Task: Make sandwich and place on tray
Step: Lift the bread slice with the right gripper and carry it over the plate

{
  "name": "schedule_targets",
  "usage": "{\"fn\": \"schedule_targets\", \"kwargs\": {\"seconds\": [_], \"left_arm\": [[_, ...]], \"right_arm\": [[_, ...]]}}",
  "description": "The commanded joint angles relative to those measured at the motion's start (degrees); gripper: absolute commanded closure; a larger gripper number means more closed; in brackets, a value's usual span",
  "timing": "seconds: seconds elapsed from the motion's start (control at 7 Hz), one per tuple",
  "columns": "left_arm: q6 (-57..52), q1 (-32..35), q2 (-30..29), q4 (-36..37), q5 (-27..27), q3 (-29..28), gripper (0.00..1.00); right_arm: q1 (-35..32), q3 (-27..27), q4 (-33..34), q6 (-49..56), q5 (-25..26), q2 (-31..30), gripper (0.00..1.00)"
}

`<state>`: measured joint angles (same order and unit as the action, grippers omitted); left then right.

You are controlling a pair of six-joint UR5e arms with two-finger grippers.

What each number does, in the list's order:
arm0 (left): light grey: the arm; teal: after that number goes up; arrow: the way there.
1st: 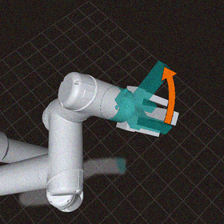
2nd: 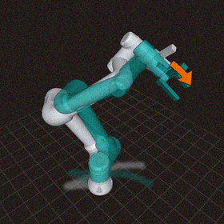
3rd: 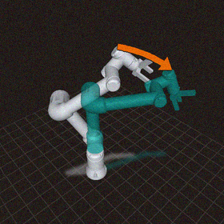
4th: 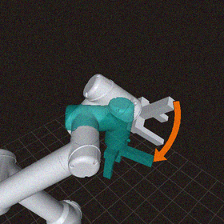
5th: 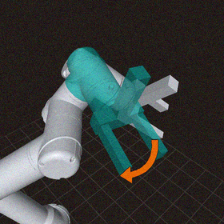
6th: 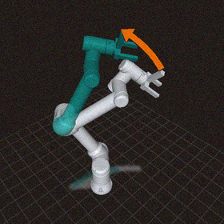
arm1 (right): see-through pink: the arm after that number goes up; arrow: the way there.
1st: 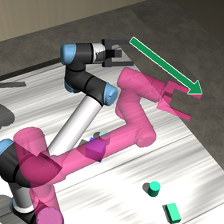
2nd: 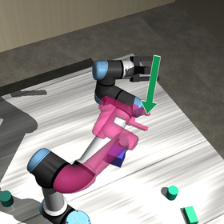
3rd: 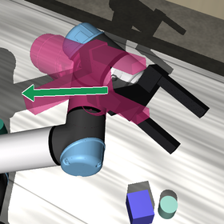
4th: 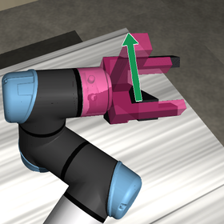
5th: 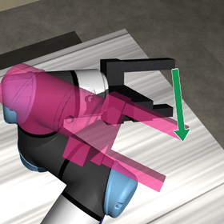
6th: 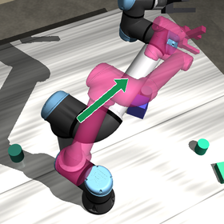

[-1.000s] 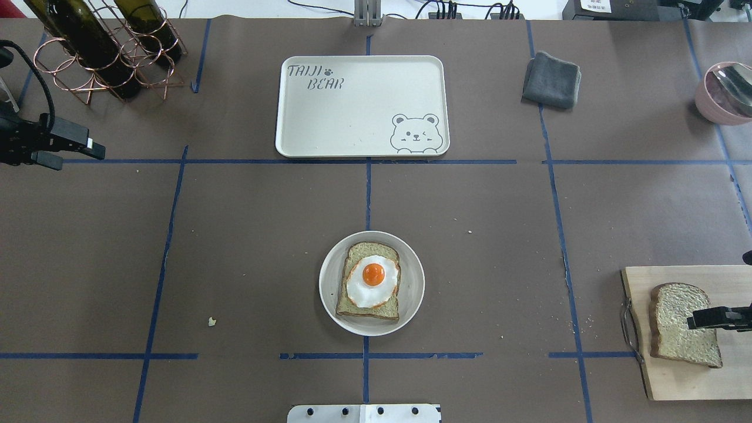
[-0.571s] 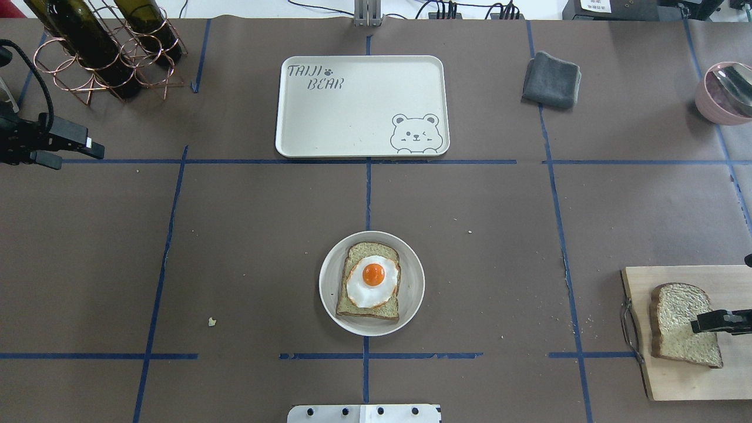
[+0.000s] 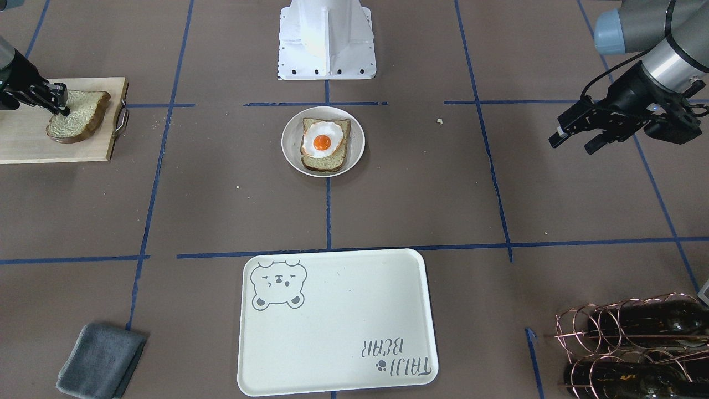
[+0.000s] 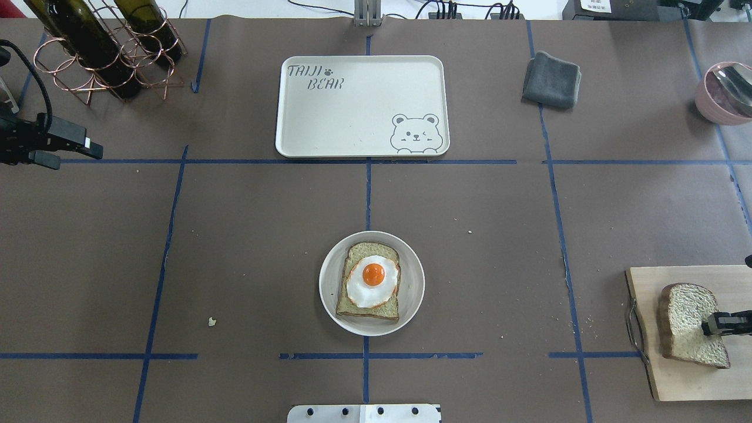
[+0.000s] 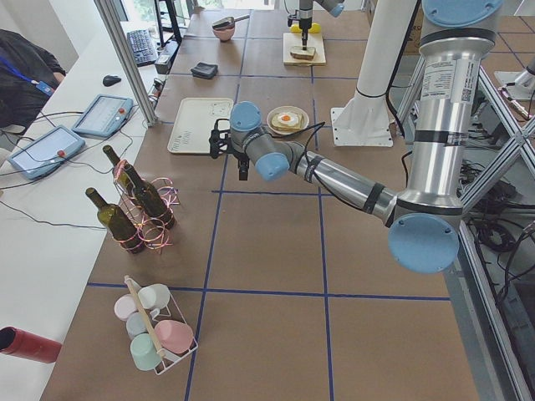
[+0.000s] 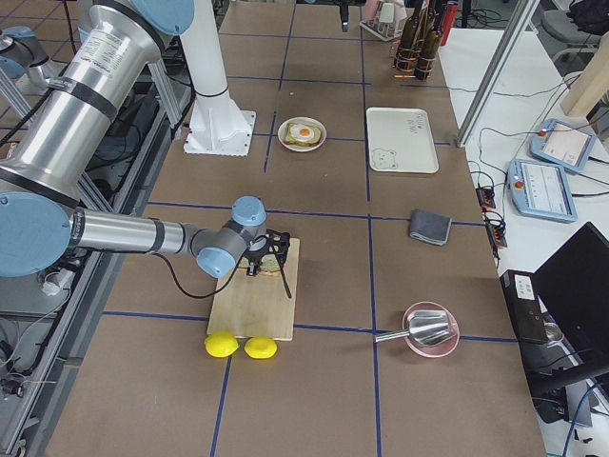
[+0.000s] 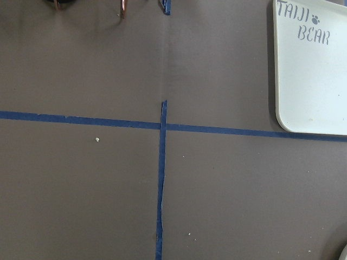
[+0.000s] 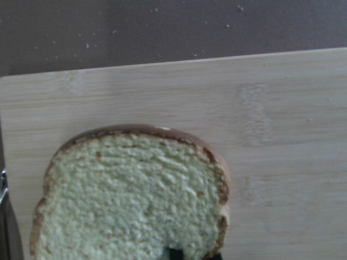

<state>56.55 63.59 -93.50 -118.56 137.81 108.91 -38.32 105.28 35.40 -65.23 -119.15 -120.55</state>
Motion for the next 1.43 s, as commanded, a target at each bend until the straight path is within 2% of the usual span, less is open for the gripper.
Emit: {"fn": "schedule_targets", "kwargs": {"seconds": [0.0,0.71,0.86,1.14,1.29], "left_arm": [[-0.03,0.04,0.07,0.0,0.0,-0.1,0.0],[-0.03,-0.05,0.16,0.0,0.0,-0.28,0.0],[-0.03,0.04,0.16,0.0,0.0,-0.45,0.0],[-0.03,-0.05,0.16,0.0,0.0,-0.72,0.0],[-0.03,-0.05,0.24,0.0,0.0,-0.72,0.0]], "right_arm": [[-0.09,0.1,-1.81,-0.16,-0.38,0.05,1.0],[-3.15,6.24,-2.0,-0.07,-0.82,0.57,1.0],[-6.47,7.9,-2.0,-0.07,-4.56,1.45,1.0],[-15.34,9.15,-2.0,-0.68,-15.72,6.44,1.0],[-16.42,9.24,-2.08,-1.47,-17.16,9.68,1.0]]}}
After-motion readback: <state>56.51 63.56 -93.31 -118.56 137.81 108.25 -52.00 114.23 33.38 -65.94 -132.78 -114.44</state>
